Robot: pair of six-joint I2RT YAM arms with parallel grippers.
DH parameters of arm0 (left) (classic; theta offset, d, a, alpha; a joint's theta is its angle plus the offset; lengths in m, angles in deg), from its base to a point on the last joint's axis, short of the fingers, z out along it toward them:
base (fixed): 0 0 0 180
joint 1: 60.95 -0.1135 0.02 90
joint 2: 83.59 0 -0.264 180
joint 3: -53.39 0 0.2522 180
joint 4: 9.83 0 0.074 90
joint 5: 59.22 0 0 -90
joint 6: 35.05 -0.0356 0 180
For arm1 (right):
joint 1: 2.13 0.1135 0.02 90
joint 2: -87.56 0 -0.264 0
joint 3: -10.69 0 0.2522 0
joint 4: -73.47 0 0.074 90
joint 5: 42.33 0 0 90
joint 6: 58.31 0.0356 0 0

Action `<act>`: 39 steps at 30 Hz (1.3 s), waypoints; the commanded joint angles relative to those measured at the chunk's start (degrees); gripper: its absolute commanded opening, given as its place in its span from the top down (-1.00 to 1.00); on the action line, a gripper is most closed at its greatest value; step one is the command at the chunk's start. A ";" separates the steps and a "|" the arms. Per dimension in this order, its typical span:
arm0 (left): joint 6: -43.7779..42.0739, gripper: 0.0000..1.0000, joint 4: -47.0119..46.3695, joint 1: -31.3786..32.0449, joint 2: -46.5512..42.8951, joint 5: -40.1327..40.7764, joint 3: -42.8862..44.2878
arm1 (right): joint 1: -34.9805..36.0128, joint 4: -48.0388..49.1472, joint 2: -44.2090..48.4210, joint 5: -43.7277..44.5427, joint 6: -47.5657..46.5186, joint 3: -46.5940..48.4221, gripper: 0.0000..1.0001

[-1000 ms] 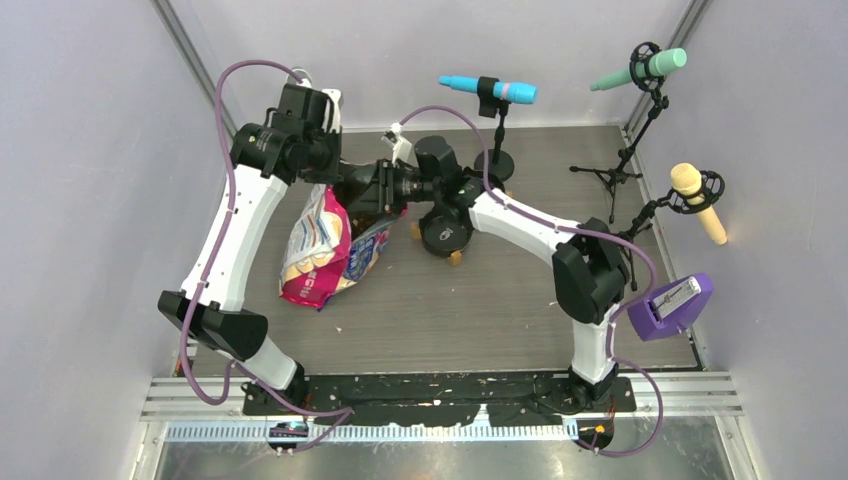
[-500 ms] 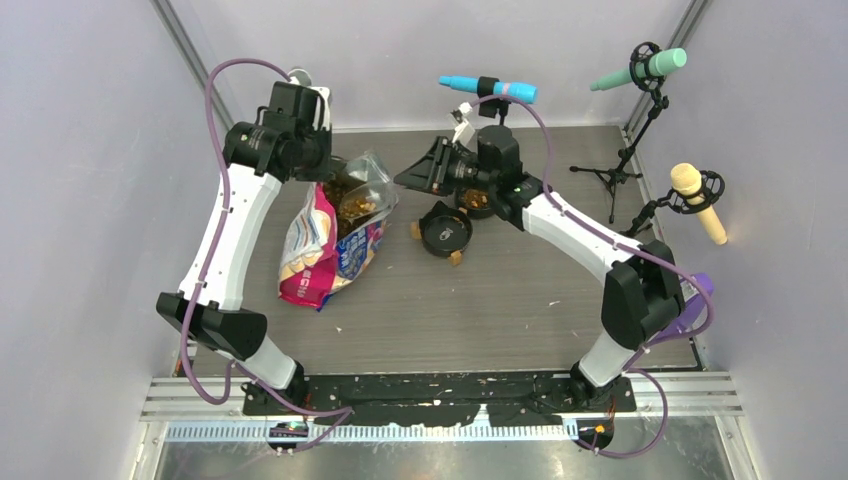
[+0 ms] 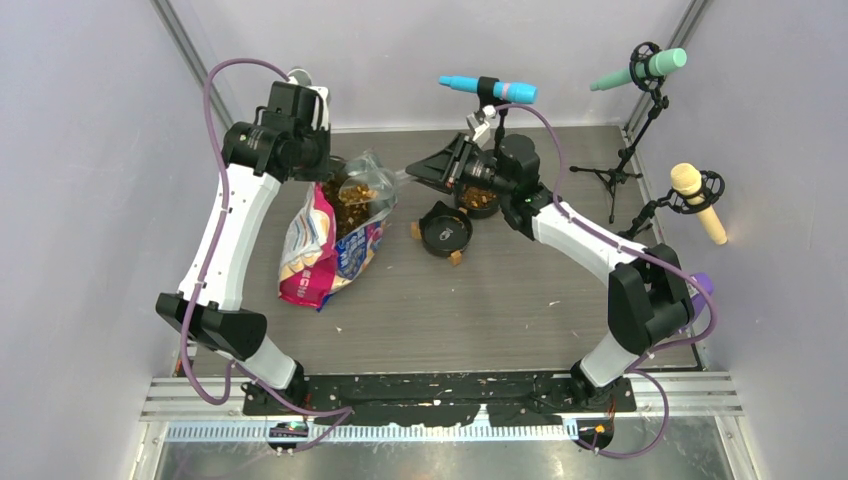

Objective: Serve the pet food

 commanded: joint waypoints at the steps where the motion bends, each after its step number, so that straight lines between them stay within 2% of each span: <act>1: -0.56 1.00 -2.30 -0.25 -4.35 -0.26 2.09 | -0.78 11.89 2.91 -1.47 7.25 -1.39 0.89; 15: -0.56 1.00 -2.57 -0.50 -4.59 0.06 1.80 | -4.62 24.80 5.44 -1.69 15.99 -7.78 0.89; 22: -0.65 1.00 -2.56 -0.90 -4.32 0.69 2.22 | -10.40 27.12 8.45 -1.64 17.64 -12.80 0.90; 28: -0.82 1.00 -2.55 -1.55 -4.45 1.18 2.22 | -17.69 23.59 11.60 -1.23 15.08 -17.11 0.89; 39: -0.91 1.00 -2.00 -2.05 -3.95 1.50 2.97 | -30.04 8.74 12.93 3.06 -1.19 -20.55 0.90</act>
